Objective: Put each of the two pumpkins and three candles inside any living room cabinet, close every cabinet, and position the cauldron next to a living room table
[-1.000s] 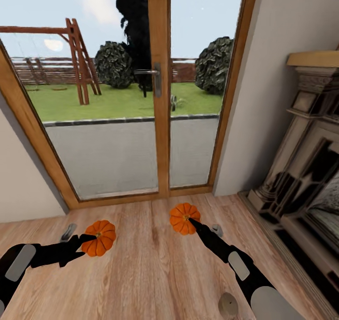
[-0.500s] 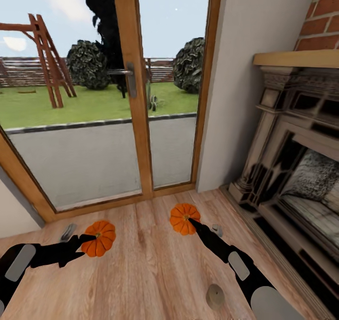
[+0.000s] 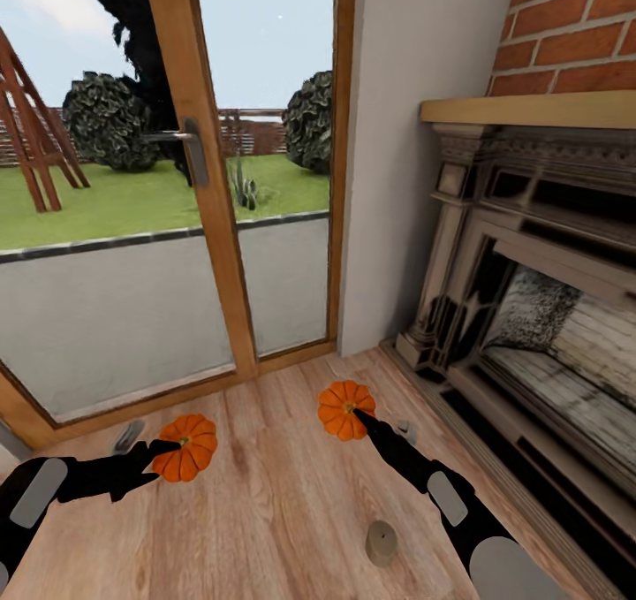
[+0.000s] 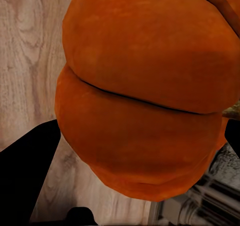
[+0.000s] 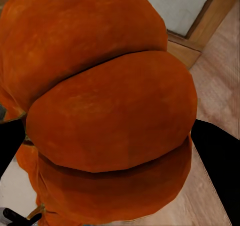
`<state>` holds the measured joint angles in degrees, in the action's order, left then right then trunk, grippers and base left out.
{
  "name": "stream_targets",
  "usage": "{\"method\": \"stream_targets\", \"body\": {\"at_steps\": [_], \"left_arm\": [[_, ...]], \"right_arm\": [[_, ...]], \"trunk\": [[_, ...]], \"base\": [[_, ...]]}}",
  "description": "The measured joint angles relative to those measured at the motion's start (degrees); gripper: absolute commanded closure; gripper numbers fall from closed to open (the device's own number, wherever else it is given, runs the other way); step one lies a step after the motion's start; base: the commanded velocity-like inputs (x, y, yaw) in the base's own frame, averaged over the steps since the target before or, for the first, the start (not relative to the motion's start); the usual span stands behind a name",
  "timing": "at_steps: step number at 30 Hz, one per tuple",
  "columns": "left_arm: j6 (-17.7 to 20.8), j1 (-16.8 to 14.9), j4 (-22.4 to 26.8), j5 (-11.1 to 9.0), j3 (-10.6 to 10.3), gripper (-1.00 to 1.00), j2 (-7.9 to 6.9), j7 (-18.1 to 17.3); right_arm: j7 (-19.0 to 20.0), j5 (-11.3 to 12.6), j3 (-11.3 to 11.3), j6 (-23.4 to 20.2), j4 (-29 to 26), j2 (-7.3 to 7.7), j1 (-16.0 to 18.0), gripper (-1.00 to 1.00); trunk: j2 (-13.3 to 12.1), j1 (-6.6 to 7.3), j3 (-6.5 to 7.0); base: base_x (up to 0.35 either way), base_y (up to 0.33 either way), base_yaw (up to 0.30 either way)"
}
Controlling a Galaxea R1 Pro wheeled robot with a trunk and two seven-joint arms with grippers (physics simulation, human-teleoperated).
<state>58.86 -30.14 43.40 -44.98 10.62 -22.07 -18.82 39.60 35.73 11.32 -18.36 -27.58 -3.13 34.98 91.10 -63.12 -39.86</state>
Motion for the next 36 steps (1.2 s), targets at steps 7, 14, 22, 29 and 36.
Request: {"method": "stream_targets", "body": {"at_steps": [7,14,22,29,36], "left_arm": [[0.0,0.0,0.0,0.0,0.0,1.0,0.01,0.0],[0.1,0.0,0.0,0.0,0.0,1.0,-0.03,0.0],[0.2,0.0,0.0,-0.7,0.0,1.0,-0.08,-0.1],[0.1,0.0,0.0,-0.5,0.0,1.0,-0.13,-0.1],[0.1,0.0,0.0,-0.4,0.0,1.0,-0.21,-0.1]], "right_arm": [[0.0,-0.1,0.0,0.0,0.0,0.15,0.0,1.0],[0.0,0.0,0.0,0.0,0.0,-0.02,0.0,1.0],[-0.1,0.1,0.0,0.0,0.0,-0.04,0.0,1.0],[-0.1,0.1,0.0,0.0,0.0,-0.07,0.0,1.0],[-0.3,0.0,0.0,0.0,0.0,-0.09,0.0,1.0]], "trunk": [[0.0,0.0,0.0],[0.0,0.0,0.0],[0.0,0.0,0.0],[0.0,0.0,0.0],[0.0,0.0,0.0]], "base": [[0.0,0.0,-0.282],[0.0,0.056,-0.282],[0.0,0.144,-0.282],[0.0,0.24,-0.282],[0.0,0.063,-0.282]]}}
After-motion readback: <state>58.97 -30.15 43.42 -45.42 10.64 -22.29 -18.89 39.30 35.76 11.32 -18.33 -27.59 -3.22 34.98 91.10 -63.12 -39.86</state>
